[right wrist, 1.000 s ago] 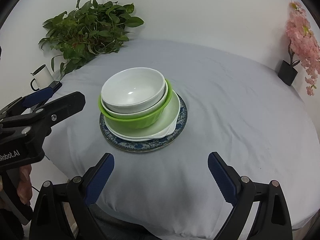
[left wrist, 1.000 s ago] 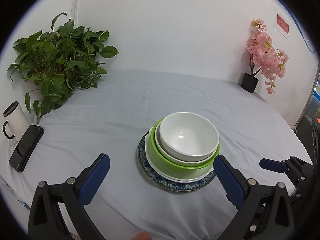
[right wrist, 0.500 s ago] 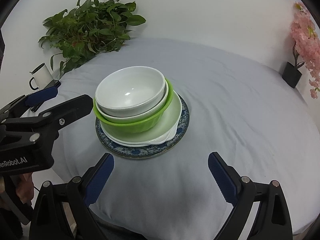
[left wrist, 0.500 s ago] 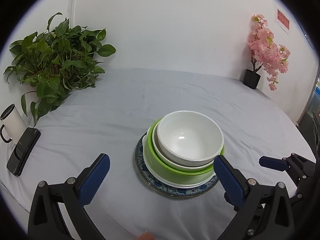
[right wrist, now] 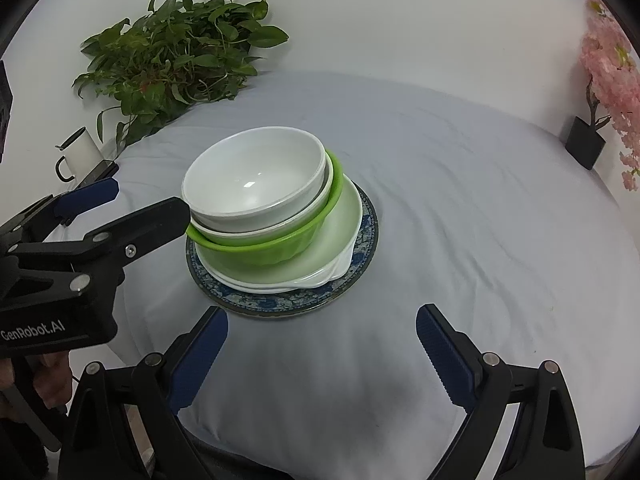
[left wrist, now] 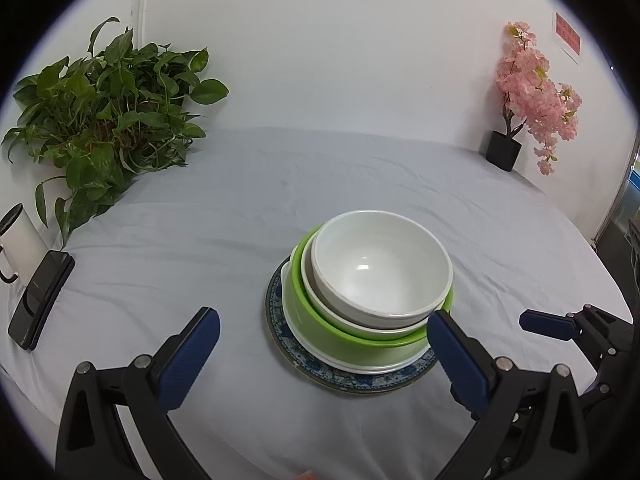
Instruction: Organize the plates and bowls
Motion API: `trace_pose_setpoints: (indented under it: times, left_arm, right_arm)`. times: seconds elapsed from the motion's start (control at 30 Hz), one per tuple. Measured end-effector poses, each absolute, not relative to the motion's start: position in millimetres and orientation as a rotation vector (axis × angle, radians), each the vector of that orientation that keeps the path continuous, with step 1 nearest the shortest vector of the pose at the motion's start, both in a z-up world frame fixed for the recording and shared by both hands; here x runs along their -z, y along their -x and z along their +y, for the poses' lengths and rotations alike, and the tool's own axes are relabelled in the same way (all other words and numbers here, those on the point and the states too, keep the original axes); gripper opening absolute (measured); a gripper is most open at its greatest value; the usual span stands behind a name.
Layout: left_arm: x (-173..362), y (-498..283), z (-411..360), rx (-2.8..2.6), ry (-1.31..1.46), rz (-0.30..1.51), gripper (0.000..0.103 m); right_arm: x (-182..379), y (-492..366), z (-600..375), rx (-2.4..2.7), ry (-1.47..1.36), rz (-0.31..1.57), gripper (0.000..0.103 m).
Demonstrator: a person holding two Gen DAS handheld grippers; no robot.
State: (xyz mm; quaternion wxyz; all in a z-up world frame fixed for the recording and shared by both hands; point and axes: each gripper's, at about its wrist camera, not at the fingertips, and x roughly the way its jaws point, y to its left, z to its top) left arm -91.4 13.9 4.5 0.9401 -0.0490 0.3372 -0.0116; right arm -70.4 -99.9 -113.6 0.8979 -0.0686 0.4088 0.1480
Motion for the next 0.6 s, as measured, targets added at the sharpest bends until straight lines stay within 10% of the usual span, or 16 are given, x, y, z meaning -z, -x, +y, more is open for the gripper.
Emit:
trace_pose_setpoints:
  times: [0.6]
  left_arm:
    - [-3.9, 90.4, 15.2, 0.007, 0.107, 0.675, 0.103]
  right_arm:
    - [115.5, 75.0, -102.2, -0.307, 0.104, 0.829, 0.101]
